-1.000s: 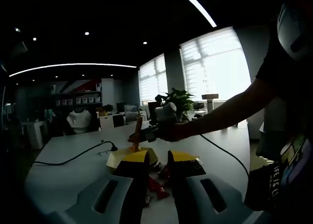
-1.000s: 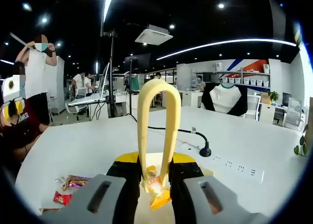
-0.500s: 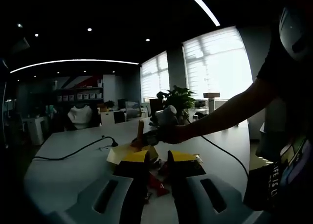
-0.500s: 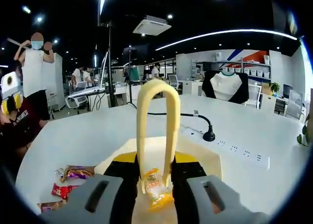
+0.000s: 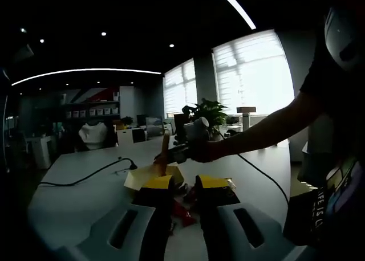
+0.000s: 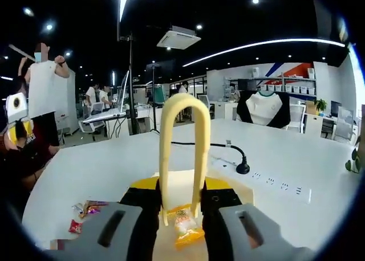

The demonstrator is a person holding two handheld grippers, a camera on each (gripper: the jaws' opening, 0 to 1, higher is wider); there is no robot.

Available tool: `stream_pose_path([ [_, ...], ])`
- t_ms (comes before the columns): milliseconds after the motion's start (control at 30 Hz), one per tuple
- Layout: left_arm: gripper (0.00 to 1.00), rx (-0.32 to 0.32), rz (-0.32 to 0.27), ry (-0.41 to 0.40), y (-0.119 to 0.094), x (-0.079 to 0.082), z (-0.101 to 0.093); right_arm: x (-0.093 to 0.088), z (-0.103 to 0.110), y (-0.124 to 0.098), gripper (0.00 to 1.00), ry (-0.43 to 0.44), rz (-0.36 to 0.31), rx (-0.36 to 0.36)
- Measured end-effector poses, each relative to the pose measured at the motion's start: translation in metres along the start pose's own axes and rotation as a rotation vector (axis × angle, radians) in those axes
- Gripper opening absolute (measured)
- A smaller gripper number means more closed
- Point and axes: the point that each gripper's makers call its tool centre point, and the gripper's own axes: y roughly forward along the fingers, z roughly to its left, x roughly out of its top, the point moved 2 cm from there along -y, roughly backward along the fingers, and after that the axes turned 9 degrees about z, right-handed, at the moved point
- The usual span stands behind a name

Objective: Place the target food into the container with the food tongs after gripping and lifting it, then release it inside without dropping or visibly crushing the food.

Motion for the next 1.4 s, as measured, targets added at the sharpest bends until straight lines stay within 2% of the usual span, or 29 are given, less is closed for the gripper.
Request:
stream_pose_path([
  [233, 0.19, -0.007, 0.0, 0.004, 0.0, 0.0, -0.003, 0.013, 0.002, -0.025, 0.24, -0.019, -0.036, 0.009],
  [433, 0.26, -0.001, -0.003, 0.015, 0.001, 0.001, -0.004, 0.013, 0.008, -0.044, 0.24, -0.04, -0.035, 0.028],
  [700, 0.45, 0.031, -0.002, 0.021, -0.001, 0.002, 0.001, 0.011, 0.021, -0.073, 0.24, -0.084, -0.024, 0.093],
  [800, 0.62, 0.07, 0.004, -0.002, -0.001, 0.002, 0.008, 0.01, 0.025, -0.083, 0.25, -0.101, -0.022, 0.128],
  [867, 0.74, 0.095, 0.011, -0.021, -0.001, 0.001, 0.011, 0.009, 0.031, -0.088, 0.24, -0.098, -0.021, 0.177],
  [967, 0.83, 0.114, 0.008, -0.045, -0.002, 0.0, 0.016, 0.006, 0.037, -0.099, 0.25, -0.118, -0.016, 0.218],
  [1067, 0.9, 0.124, 0.001, -0.055, -0.004, 0.001, 0.018, 0.003, 0.042, -0.107, 0.25, -0.146, -0.004, 0.248],
  [1200, 0.93, 0.114, 0.01, -0.068, -0.003, -0.002, 0.017, -0.001, 0.046, -0.116, 0.25, -0.147, -0.007, 0.287],
  [1300, 0.97, 0.124, 0.018, -0.054, -0.003, -0.003, 0.016, -0.005, 0.051, -0.121, 0.26, -0.179, -0.011, 0.311],
  [1400, 1.0, 0.123, 0.02, -0.045, -0.003, -0.003, 0.015, -0.009, 0.059, -0.126, 0.26, -0.174, -0.008, 0.365],
])
